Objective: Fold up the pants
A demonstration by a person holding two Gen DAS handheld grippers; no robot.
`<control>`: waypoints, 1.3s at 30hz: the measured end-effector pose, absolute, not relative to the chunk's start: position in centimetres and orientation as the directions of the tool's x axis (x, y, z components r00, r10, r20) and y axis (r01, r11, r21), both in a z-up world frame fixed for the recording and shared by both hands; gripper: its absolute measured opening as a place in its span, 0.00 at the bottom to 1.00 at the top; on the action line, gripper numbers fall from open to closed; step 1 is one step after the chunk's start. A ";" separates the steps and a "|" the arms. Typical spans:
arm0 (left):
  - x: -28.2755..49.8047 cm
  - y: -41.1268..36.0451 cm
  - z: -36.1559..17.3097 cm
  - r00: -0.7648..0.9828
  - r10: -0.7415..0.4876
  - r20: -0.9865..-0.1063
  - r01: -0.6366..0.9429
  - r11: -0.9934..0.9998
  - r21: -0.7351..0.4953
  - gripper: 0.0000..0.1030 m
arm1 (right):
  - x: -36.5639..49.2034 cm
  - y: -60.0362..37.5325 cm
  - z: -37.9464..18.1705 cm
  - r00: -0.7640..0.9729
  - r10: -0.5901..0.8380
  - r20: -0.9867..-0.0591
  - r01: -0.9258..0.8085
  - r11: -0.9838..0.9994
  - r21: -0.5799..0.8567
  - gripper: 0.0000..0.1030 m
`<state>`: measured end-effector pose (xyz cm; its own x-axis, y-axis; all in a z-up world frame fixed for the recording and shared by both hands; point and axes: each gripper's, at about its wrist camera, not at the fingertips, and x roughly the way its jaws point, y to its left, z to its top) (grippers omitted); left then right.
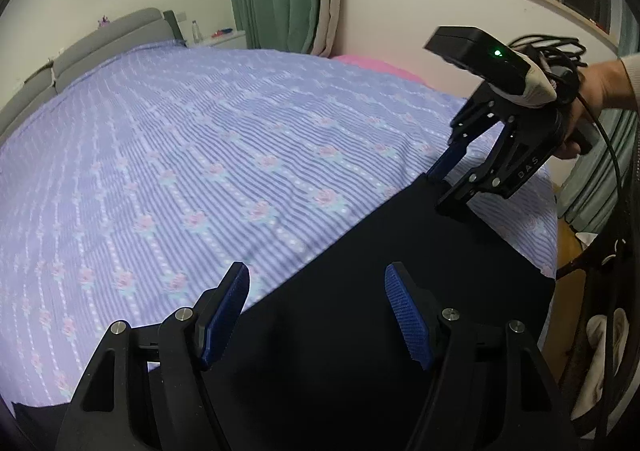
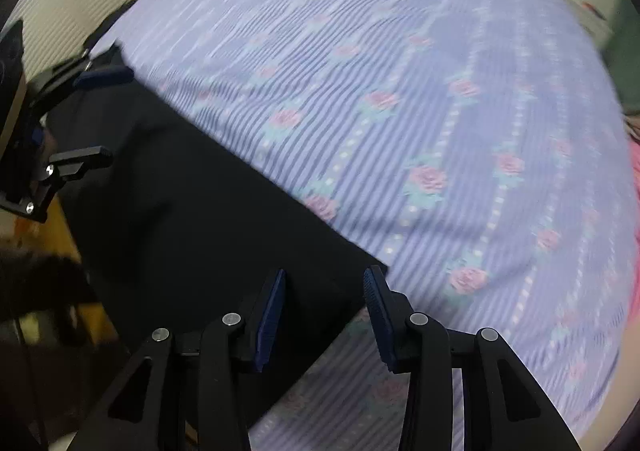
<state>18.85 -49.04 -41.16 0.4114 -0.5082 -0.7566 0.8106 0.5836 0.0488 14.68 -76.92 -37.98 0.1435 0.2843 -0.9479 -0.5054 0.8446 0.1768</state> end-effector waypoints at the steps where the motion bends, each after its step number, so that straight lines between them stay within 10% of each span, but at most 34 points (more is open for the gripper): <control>1: 18.7 -49.3 -41.3 0.407 -0.510 -0.758 0.812 0.582 0.045 0.68 | 14.7 -76.7 -38.3 0.122 0.285 -0.951 -0.525 0.832 0.182 0.39; 4: 18.4 -49.9 -41.4 0.405 -0.511 -0.758 0.814 0.579 0.045 0.68 | 14.6 -76.4 -39.2 0.089 0.262 -0.961 -0.558 0.813 0.170 0.13; 7: 18.5 -50.3 -41.4 0.407 -0.509 -0.758 0.811 0.584 0.043 0.68 | 14.6 -76.9 -38.8 0.094 0.293 -0.951 -0.550 0.812 0.196 0.09; 26: 19.1 -51.5 -40.3 0.401 -0.529 -0.748 0.818 0.575 0.032 0.68 | 16.3 -78.3 -38.8 0.158 0.211 -0.965 -0.467 0.877 0.115 0.10; 29: 18.8 -51.4 -40.4 0.391 -0.531 -0.752 0.825 0.564 0.031 0.68 | 15.6 -78.9 -38.4 0.184 0.194 -0.964 -0.415 0.904 0.103 0.24; 39: 17.4 -50.4 -37.9 0.333 -0.564 -0.756 0.893 0.447 0.060 0.68 | 1.6 -82.3 -32.9 0.469 0.072 -0.880 0.431 0.852 0.299 0.41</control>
<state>17.39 -50.45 -37.91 0.3326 -0.5637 -0.7560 0.8927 0.4467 0.0596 1.62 -82.27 -32.93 0.4688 0.0722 -0.8803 0.4305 0.8516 0.2991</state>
